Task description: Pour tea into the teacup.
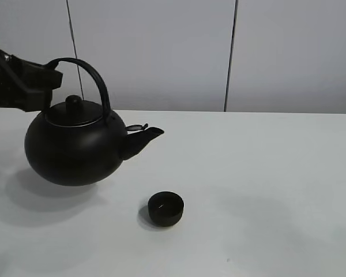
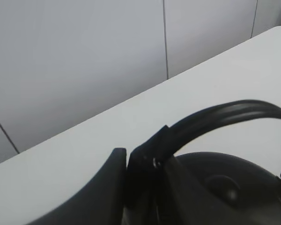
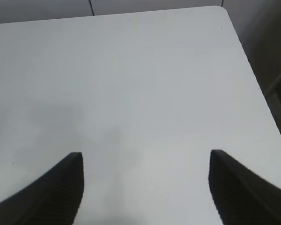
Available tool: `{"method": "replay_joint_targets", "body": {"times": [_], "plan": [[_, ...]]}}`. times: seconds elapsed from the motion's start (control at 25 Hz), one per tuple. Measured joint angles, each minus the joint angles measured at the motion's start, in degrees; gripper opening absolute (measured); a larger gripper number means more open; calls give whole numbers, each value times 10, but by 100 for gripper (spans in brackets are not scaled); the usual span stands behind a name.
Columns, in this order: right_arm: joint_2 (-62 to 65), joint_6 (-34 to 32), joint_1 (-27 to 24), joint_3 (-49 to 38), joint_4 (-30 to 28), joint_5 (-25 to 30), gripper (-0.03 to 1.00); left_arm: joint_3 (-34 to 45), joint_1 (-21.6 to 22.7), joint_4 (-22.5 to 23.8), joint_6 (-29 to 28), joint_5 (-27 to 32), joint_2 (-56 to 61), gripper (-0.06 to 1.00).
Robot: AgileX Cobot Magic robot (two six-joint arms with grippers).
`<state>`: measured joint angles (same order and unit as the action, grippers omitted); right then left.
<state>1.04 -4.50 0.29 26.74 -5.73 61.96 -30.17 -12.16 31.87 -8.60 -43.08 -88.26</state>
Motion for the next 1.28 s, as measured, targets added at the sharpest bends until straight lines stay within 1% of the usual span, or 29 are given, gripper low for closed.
{"method": "replay_joint_targets", "body": {"times": [0.24, 0.4, 0.64, 0.88, 1.08, 1.28], "plan": [[0, 0, 0, 0, 0, -1, 51, -42, -41, -2, 0, 48, 0, 15], [0, 0, 0, 0, 0, 0, 51, -50, -58, -10, 0, 55, 0, 15], [0, 0, 0, 0, 0, 0, 51, -52, -68, -13, 0, 59, 0, 15], [0, 0, 0, 0, 0, 0, 51, -52, -68, -13, 1, 64, 0, 15], [0, 0, 0, 0, 0, 0, 51, -52, -68, -13, 23, 84, 0, 15], [0, 0, 0, 0, 0, 0, 51, -52, -68, -13, 29, 98, 0, 15]]}}
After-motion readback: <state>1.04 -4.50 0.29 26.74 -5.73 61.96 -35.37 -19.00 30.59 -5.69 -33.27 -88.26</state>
